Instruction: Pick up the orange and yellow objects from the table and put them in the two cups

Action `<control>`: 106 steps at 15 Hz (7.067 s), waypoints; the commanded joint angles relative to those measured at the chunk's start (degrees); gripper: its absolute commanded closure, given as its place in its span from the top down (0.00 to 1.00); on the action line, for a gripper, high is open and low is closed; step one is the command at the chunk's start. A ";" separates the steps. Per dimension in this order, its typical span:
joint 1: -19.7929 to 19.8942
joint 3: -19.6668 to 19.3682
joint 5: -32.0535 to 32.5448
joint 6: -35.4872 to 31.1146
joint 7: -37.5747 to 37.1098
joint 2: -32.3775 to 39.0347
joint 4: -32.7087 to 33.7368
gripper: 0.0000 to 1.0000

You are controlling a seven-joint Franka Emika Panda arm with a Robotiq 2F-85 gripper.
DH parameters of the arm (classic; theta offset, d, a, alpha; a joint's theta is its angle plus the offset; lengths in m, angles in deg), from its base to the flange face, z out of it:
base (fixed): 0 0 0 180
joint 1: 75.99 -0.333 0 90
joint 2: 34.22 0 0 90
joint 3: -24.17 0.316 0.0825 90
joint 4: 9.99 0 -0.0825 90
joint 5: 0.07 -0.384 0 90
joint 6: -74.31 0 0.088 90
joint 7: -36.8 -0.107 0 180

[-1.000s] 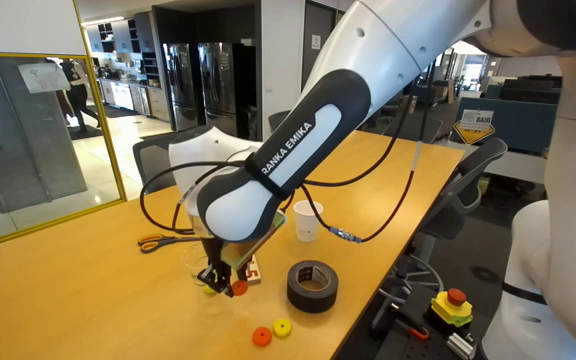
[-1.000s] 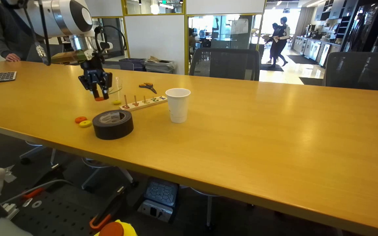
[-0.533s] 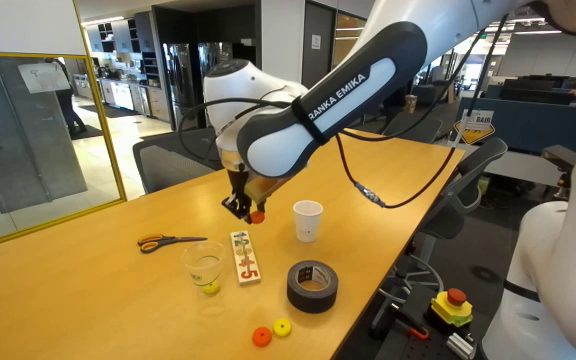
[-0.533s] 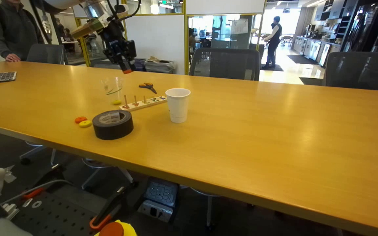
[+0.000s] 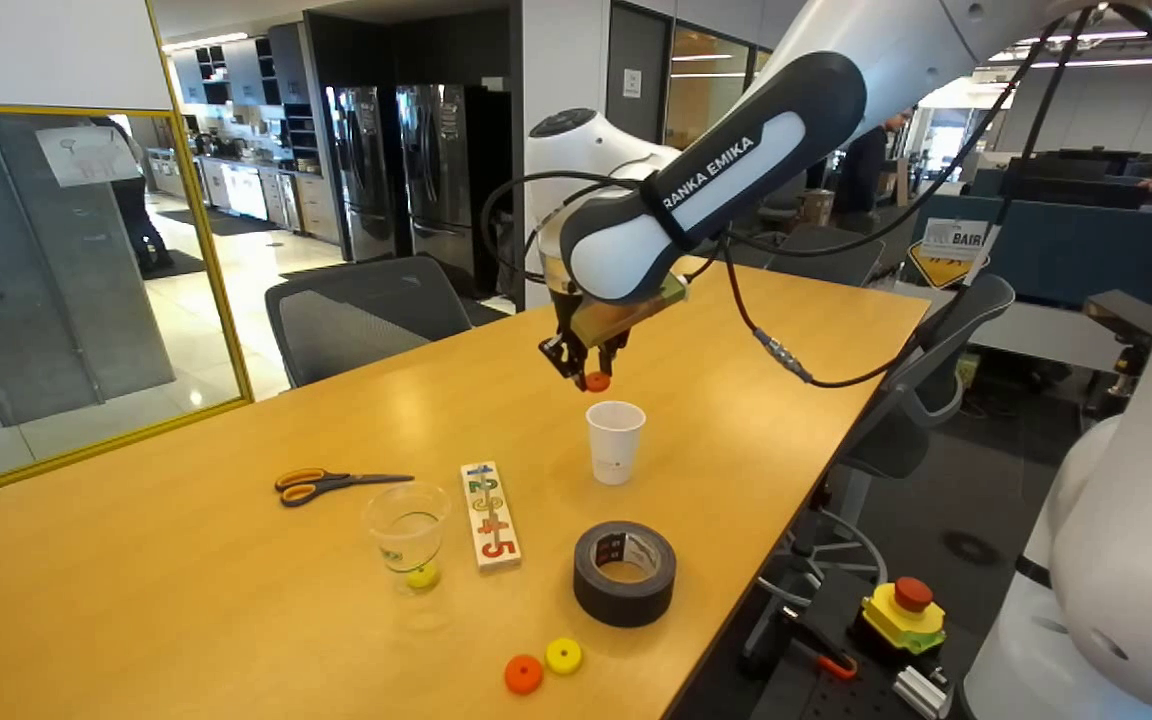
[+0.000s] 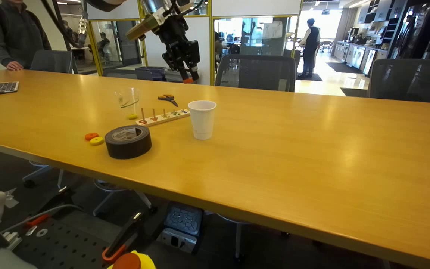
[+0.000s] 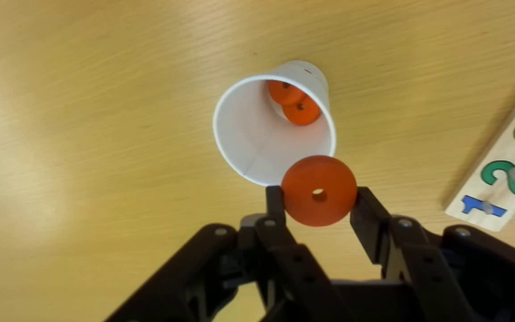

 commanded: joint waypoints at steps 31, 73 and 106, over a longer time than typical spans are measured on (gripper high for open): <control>1.91 -2.75 -12.19 -5.61 5.05 3.86 -0.98 1.00; -16.97 11.09 -39.07 -29.30 86.05 -0.24 -28.13 1.00; -12.80 10.65 -28.89 -26.40 77.35 0.74 -26.40 0.22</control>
